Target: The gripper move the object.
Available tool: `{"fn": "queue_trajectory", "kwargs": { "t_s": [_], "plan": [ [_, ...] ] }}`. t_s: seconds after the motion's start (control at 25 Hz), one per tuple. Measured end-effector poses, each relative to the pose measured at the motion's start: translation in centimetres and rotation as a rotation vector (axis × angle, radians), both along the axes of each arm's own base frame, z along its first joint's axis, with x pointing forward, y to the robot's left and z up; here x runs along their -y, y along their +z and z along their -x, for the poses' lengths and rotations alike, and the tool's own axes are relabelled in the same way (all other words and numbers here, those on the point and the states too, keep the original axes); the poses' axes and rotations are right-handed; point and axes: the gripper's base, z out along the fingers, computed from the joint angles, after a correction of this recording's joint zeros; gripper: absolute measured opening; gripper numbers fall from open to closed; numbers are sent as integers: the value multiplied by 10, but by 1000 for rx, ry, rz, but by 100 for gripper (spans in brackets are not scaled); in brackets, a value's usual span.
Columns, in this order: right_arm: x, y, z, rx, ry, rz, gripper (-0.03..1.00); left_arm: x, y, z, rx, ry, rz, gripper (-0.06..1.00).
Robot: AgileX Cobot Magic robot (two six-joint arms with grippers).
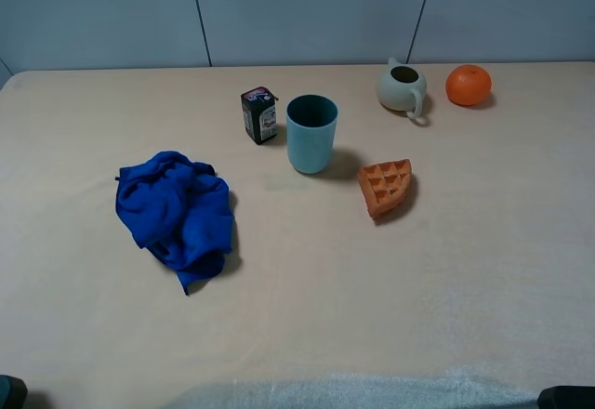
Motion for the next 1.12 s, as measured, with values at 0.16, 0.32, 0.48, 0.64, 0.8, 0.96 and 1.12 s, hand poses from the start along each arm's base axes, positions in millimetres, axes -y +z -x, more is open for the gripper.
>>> {"fn": "queue_trajectory", "kwargs": {
  "t_s": [0.16, 0.32, 0.48, 0.64, 0.8, 0.96, 1.12],
  "plan": [
    [0, 0, 0, 2, -11, 3, 69, 0, 0, 0, 0, 0, 0, 88],
    [0, 0, 0, 2, -11, 3, 69, 0, 0, 0, 0, 0, 0, 88],
    [0, 0, 0, 2, -11, 3, 69, 0, 0, 0, 0, 0, 0, 88],
    [0, 0, 0, 2, -11, 3, 69, 0, 0, 0, 0, 0, 0, 88],
    [0, 0, 0, 2, -11, 3, 69, 0, 0, 0, 0, 0, 0, 88],
    [0, 0, 0, 2, -11, 3, 69, 0, 0, 0, 0, 0, 0, 88],
    [0, 0, 0, 2, -10, 5, 69, 0, 0, 0, 0, 0, 0, 88]
  ]
}}
